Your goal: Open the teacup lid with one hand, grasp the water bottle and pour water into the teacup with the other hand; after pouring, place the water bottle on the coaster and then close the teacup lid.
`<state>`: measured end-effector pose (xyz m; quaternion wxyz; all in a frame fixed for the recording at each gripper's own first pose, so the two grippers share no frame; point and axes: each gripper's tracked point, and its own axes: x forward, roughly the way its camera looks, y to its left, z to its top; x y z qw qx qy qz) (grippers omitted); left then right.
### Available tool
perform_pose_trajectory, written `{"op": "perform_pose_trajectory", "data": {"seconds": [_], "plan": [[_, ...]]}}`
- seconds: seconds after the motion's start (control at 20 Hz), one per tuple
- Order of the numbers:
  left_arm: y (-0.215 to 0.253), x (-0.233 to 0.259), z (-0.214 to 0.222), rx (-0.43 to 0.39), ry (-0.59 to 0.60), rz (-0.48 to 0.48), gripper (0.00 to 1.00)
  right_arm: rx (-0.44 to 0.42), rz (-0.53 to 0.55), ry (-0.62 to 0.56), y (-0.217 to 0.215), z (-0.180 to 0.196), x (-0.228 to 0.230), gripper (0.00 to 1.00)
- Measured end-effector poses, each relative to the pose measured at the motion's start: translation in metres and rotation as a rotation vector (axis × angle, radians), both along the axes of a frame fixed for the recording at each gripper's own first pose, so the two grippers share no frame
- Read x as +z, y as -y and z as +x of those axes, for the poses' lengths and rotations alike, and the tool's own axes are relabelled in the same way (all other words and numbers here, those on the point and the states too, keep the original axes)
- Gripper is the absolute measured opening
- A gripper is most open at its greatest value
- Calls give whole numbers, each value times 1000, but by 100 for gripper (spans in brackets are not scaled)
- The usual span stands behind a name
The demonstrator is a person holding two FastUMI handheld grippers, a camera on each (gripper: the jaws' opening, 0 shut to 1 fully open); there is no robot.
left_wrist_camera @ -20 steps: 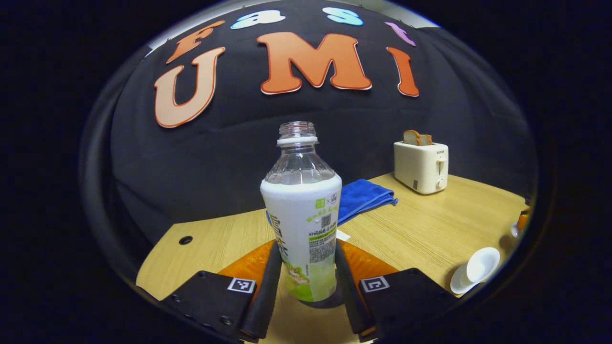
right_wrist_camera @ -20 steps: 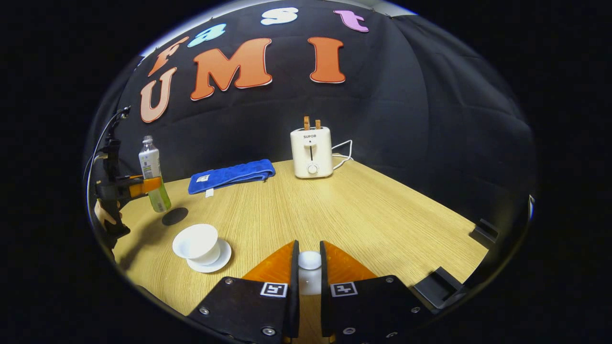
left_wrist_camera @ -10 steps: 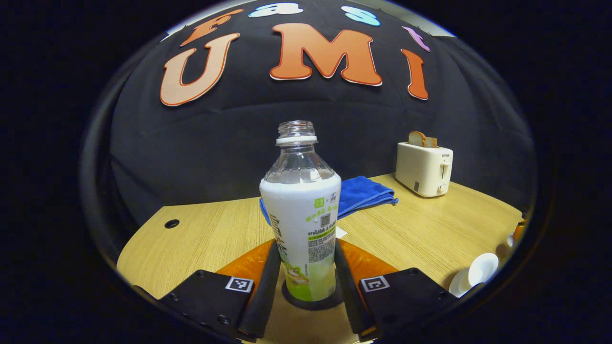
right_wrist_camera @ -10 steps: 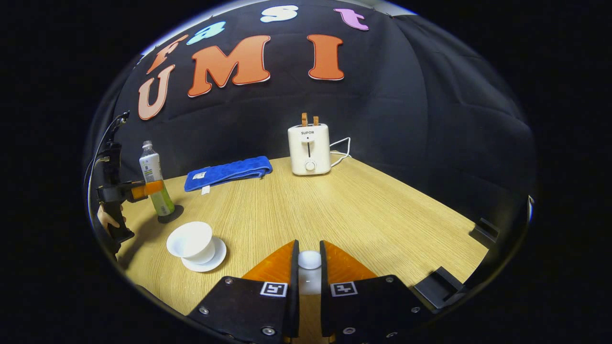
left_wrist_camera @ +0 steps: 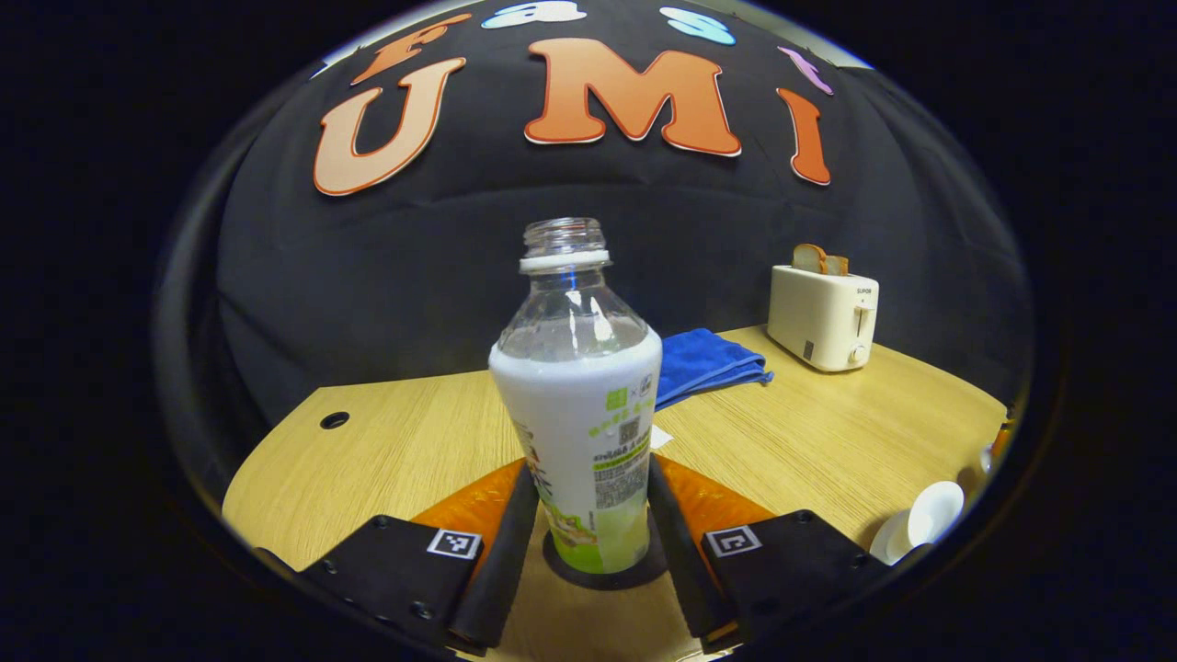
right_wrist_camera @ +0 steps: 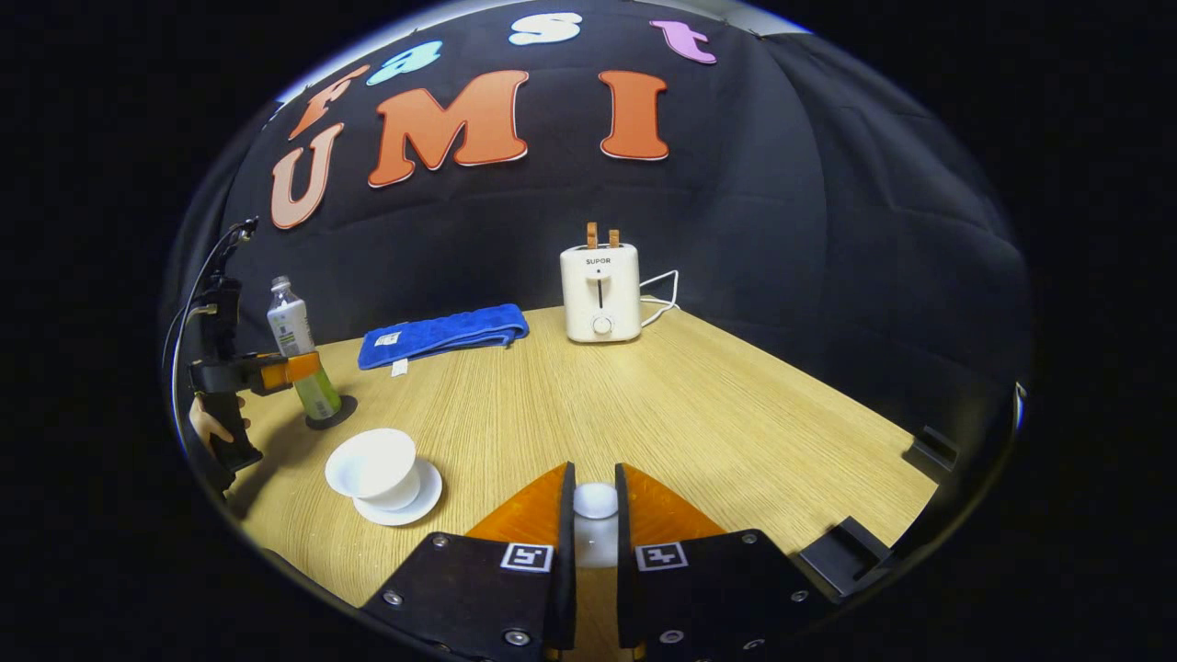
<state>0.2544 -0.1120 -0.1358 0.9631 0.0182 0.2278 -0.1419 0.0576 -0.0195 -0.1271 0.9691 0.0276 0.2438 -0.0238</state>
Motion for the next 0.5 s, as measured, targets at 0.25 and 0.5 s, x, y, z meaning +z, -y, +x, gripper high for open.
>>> {"op": "perform_pose_trajectory", "data": {"seconds": [0.25, 0.5], "plan": [[3, -7, -10, -14, -7, 28, 84, 4, 3, 7, -1, -2, 4, 18], [4, -10, -29, -23, -28, 38, 96, 2, 6, 16, 2, -5, 7, 18]]}}
